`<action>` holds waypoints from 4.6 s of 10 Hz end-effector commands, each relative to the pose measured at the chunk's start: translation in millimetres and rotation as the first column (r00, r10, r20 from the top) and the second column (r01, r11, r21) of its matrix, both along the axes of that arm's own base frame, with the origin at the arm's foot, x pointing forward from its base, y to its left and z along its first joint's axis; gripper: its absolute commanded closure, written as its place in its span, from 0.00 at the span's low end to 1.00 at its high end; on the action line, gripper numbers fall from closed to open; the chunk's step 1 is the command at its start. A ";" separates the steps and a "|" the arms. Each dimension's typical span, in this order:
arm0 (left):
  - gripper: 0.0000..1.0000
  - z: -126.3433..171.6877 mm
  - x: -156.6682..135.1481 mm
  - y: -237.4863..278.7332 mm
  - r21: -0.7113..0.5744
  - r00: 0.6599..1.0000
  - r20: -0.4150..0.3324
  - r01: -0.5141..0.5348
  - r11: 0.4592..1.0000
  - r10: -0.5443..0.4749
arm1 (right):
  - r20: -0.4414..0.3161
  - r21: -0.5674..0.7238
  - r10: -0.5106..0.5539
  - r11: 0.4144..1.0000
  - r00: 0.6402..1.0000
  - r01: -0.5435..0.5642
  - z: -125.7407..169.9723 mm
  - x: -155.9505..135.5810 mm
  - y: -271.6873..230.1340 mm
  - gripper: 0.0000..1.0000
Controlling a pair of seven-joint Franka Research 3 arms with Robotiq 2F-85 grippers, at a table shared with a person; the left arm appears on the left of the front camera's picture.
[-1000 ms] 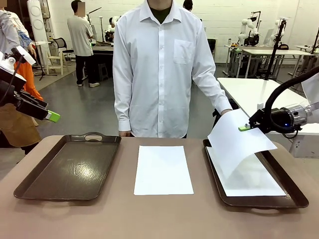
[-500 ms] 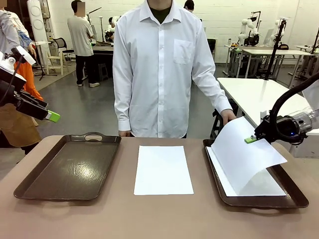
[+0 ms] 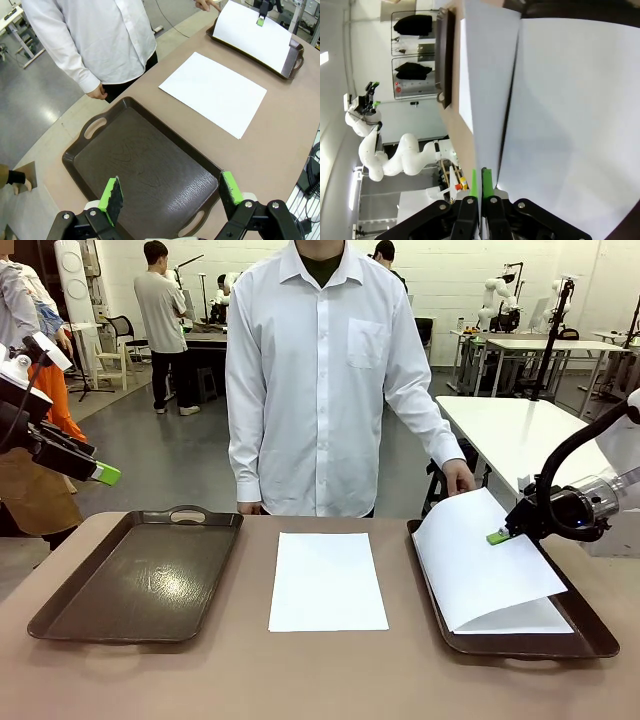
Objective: Sort the A4 documents.
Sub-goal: Place the A4 Paper in the designated Handle tray, then receive the A4 Paper.
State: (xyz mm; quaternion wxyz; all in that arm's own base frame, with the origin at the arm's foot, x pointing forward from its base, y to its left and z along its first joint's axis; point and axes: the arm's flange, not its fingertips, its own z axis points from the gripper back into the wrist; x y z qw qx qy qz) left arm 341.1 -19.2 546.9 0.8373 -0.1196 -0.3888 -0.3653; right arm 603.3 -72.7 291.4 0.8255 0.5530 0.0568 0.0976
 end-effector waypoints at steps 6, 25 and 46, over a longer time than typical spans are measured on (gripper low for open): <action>0.00 -1.2 0.7 1.5 0.001 1.000 0.003 0.011 1.000 -0.011 | 0.068 -0.233 -0.045 0.971 0.997 0.060 3.2 -9.5 -15.7 0.99; 0.00 -1.2 0.7 1.5 0.001 1.000 0.003 0.011 1.000 -0.011 | 0.110 -0.448 -0.063 0.887 0.992 0.106 28.1 5.8 -19.2 0.24; 0.00 -1.2 0.7 1.5 0.001 1.000 0.003 0.011 1.000 -0.011 | 0.207 -0.471 -0.098 0.862 0.973 0.187 56.3 15.8 -38.6 0.00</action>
